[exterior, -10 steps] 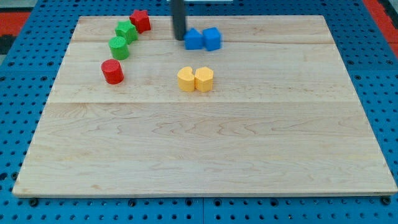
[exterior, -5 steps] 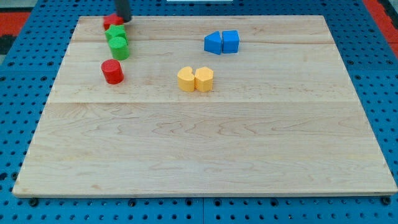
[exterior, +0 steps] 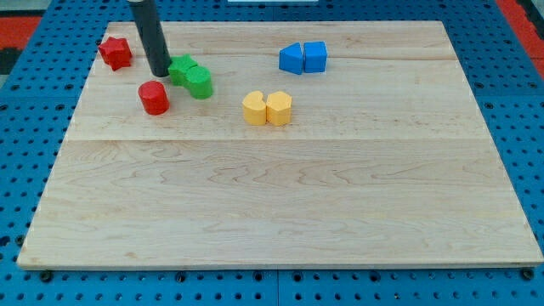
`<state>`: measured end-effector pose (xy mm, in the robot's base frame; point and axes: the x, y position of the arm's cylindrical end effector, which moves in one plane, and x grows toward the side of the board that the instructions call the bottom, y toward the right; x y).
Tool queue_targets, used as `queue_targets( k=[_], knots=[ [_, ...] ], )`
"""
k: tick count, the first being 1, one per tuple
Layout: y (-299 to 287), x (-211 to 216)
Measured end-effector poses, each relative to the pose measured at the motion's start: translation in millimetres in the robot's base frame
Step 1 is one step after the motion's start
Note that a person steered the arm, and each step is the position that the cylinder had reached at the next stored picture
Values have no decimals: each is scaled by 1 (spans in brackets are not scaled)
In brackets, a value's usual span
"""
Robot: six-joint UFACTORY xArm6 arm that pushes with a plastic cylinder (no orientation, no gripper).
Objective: Place the green blocks diagonal to yellow blocks
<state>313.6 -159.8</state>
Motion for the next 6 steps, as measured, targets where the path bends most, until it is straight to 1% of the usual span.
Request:
queue_targets(
  k=[1, 2, 3, 4, 6],
  knots=[
    [3, 0],
    [4, 30],
    [37, 65],
    [74, 89],
    [161, 94]
  ],
)
